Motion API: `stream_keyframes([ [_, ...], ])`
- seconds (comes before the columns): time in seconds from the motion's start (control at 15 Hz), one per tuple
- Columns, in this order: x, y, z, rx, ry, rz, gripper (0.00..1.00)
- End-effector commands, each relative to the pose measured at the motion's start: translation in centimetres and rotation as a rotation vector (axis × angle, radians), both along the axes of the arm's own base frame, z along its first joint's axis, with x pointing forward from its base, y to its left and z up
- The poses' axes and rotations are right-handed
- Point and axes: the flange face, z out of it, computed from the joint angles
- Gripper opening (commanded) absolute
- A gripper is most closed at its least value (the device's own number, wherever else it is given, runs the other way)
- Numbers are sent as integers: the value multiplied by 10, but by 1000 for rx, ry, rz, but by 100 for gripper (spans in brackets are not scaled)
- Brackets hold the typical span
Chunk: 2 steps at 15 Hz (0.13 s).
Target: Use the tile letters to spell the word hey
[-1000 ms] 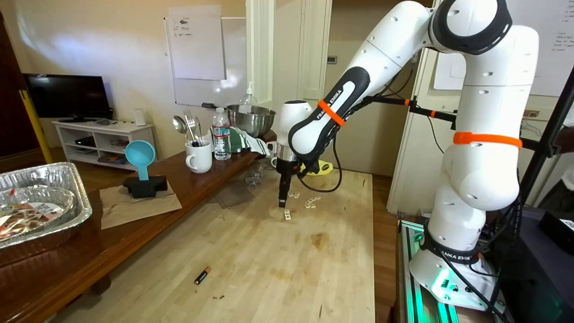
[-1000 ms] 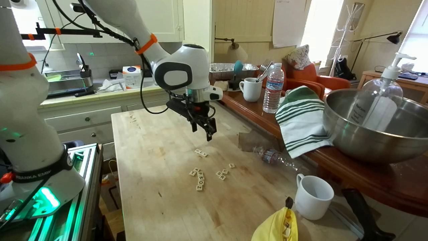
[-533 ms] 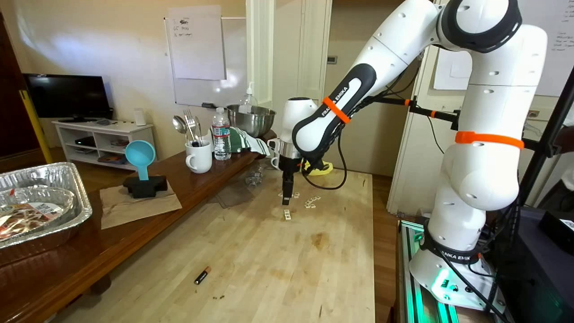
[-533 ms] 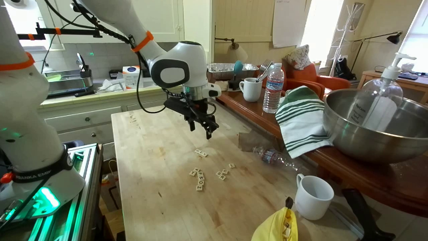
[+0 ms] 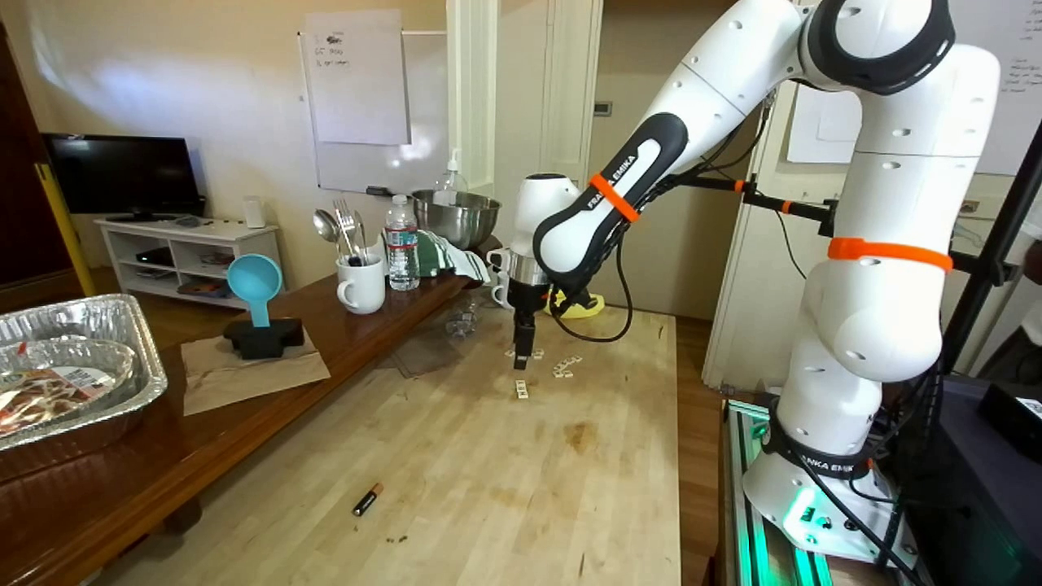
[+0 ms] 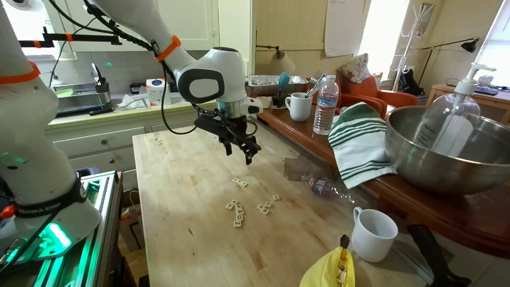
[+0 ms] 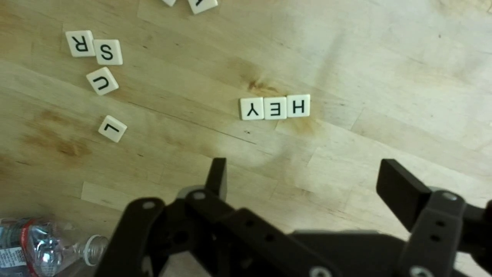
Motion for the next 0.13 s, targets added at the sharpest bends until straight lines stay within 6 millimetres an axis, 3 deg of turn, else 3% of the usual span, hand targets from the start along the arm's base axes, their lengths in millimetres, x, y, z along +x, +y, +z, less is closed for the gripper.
stream_keyframes([
  [0.0,0,0,1,-1,1,-1,100],
  [0.07,0,0,1,-1,1,-1,100],
])
